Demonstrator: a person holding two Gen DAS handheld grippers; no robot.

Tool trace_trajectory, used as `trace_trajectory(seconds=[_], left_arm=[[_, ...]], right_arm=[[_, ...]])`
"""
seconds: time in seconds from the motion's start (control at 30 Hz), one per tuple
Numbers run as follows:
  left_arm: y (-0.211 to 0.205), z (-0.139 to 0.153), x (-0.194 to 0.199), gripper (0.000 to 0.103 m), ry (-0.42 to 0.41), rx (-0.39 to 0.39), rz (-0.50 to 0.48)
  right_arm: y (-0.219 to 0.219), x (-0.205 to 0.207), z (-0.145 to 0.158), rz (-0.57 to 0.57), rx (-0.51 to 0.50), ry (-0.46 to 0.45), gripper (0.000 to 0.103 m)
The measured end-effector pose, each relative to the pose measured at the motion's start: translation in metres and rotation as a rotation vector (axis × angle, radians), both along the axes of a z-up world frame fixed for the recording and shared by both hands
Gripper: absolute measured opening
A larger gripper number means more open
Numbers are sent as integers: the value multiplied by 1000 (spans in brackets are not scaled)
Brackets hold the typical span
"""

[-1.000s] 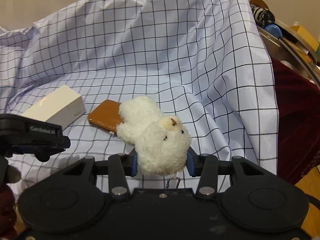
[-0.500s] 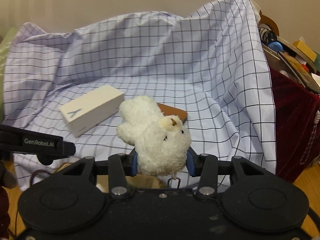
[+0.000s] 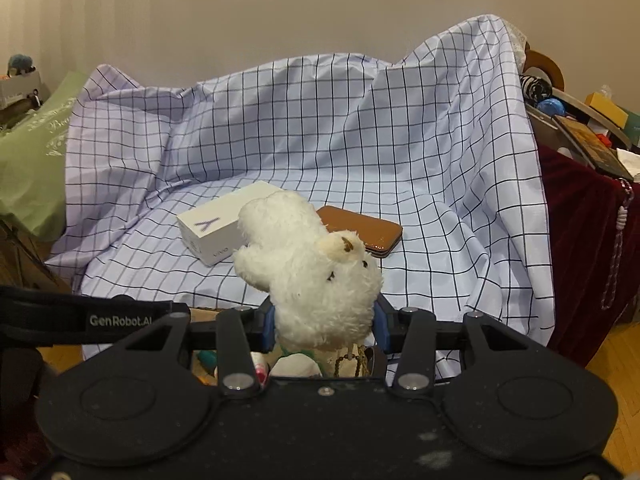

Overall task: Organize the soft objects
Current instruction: 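Carry the black knob and white plush over the basket with both tools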

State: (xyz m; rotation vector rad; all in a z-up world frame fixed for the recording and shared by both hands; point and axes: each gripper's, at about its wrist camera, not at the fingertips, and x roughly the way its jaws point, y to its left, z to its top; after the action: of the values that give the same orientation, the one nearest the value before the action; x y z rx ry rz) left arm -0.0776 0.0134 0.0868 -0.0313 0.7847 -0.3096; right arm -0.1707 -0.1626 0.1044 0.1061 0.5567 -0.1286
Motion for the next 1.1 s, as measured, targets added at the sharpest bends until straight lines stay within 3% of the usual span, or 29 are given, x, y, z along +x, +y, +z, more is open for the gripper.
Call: trace_trajectory(seconds=[0.2,0.57,1.1], left_arm=[[4,0,-14,55,-34,24,9],[0,-40,2,55,164,8,-48],[-18,-57,8,55,197,89,-76]], right_arm=[[4,-14,8,8,4,-22,44],[0,-6,-10,-11,10,64,44],[-13,2,-26,-15,58,133,44]])
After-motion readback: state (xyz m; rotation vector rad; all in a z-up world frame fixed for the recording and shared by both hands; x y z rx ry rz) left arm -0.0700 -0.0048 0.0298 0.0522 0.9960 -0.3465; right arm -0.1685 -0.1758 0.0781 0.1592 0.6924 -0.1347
